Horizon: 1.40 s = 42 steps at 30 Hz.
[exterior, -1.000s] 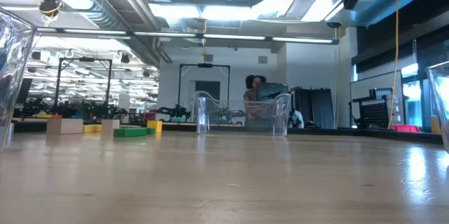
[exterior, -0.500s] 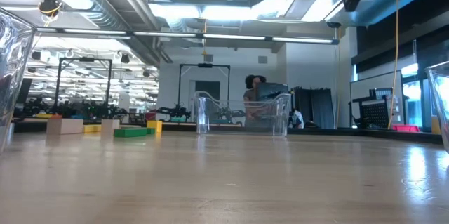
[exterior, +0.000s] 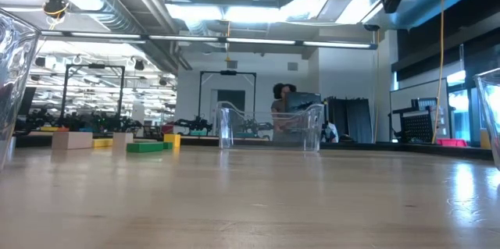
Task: Sort & place blocks by color
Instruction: Put the bottom yellow block into the bottom left transparent bin, then put the left yellow block into the bottom left transparent bin
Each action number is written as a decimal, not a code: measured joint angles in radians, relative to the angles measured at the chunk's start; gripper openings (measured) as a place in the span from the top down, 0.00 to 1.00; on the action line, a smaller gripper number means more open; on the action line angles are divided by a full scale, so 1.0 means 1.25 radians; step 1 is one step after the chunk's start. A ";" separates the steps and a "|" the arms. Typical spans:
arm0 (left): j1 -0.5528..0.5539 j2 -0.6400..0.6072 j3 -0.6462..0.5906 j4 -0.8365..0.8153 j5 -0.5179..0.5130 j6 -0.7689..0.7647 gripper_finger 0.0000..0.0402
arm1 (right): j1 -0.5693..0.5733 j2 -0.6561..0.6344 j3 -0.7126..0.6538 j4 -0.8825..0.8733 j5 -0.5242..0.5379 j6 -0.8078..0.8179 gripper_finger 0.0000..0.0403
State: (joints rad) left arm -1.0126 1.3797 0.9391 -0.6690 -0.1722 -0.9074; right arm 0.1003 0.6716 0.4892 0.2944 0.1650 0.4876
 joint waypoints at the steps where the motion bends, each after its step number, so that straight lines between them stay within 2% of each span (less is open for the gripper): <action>1: 0.000 0.032 0.022 -0.037 -0.016 0.001 0.70 | 0.000 0.000 0.000 0.000 0.000 0.000 0.98; 4: 0.001 0.116 0.069 -0.096 -0.047 0.001 0.70 | 0.000 0.000 0.000 0.000 0.000 -0.013 0.98; 11: 0.016 0.250 0.090 -0.025 -0.027 -0.004 0.70 | 0.000 0.000 0.000 0.000 -0.007 -0.020 0.98; 13: 0.027 0.263 0.090 -0.028 -0.028 -0.007 0.69 | 0.000 0.000 0.000 0.001 -0.025 -0.020 0.98; 20: 0.081 0.268 0.090 -0.040 -0.025 -0.020 0.54 | 0.000 0.000 0.000 0.001 -0.050 -0.022 0.98; 26: 0.117 0.258 0.089 -0.044 0.102 0.048 0.53 | 0.000 0.000 0.000 0.000 -0.050 -0.041 0.98; 31: 0.134 0.173 0.089 -0.061 0.113 0.064 0.52 | 0.000 0.000 0.000 -0.001 -0.051 -0.063 0.98; 37: 0.171 -0.051 0.089 -0.082 0.094 0.049 0.52 | 0.000 0.000 0.000 -0.001 -0.051 -0.082 0.98; 39: 0.205 -0.150 0.089 -0.079 0.009 0.039 0.52 | 0.000 0.000 0.000 -0.001 -0.051 -0.082 0.98; 42: 0.265 -0.288 0.089 -0.077 -0.223 0.087 0.52 | 0.000 0.000 0.000 -0.001 -0.050 -0.081 0.98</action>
State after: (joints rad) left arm -0.6818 1.0197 1.0508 -0.7657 -0.4510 -0.7986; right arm 0.1005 0.6717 0.4892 0.2931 0.1028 0.3859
